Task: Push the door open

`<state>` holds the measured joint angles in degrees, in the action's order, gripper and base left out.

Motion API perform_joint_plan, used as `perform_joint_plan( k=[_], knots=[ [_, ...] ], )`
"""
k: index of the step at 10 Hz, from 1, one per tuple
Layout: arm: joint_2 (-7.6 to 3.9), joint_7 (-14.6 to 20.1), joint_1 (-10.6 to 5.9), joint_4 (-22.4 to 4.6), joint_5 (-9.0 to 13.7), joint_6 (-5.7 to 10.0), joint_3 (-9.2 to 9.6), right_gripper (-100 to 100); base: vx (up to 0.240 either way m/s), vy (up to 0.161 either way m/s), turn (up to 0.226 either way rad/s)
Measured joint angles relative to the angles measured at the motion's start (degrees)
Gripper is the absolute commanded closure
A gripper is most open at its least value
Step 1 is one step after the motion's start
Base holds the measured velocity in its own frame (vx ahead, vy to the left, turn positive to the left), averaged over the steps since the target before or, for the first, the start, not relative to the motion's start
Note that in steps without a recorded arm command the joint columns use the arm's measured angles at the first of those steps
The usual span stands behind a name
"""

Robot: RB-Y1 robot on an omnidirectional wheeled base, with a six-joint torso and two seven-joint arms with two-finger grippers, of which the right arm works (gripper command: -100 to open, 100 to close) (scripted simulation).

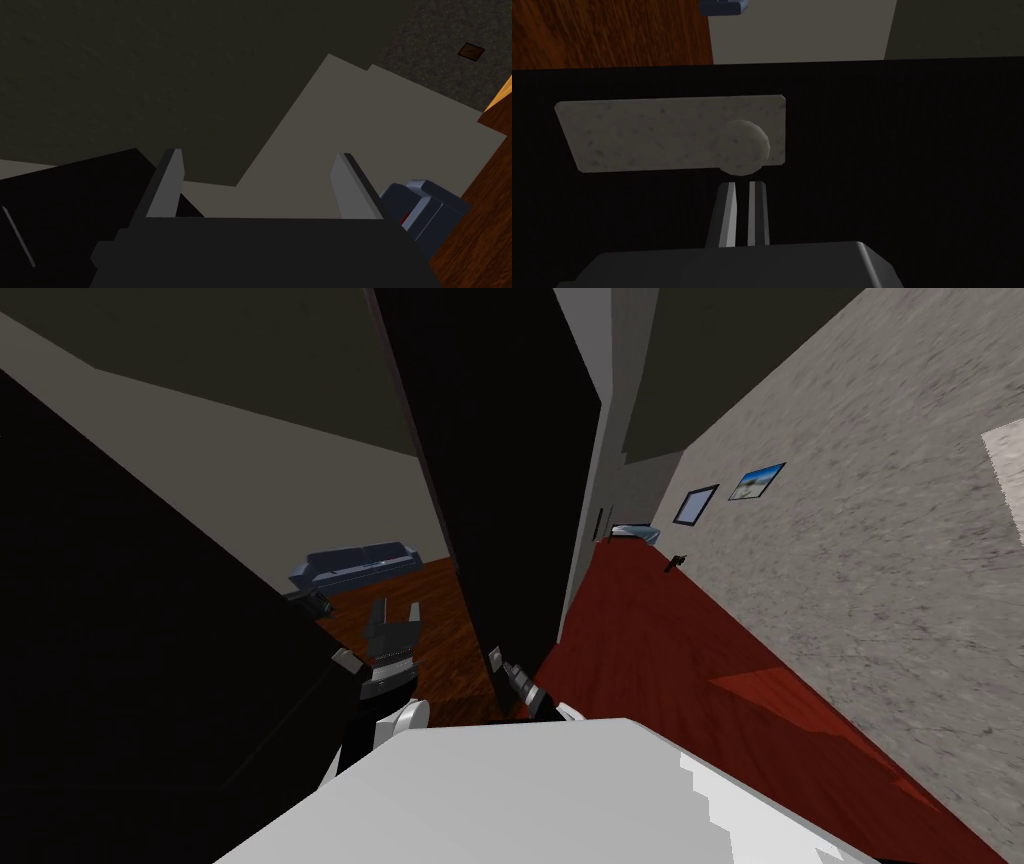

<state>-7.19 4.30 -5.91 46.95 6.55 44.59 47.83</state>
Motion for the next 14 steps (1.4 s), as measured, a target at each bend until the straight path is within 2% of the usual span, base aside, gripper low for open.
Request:
perform_joint_plan(
  k=[4,13,14],
  knots=[
    [-0.14,-0.04,0.05,0.26,0.19,-0.63,-0.87,-100,-0.16,-0.099,-0.046],
    [0.87,-0.95,0.19,-1.2,0.15,0.69,-1.95,-100,0.133,0.125,0.02],
    [0.88,-0.98,0.19,-1.2,0.15,0.78,-1.97,100,-0.004,-0.009,0.011]
  ],
)
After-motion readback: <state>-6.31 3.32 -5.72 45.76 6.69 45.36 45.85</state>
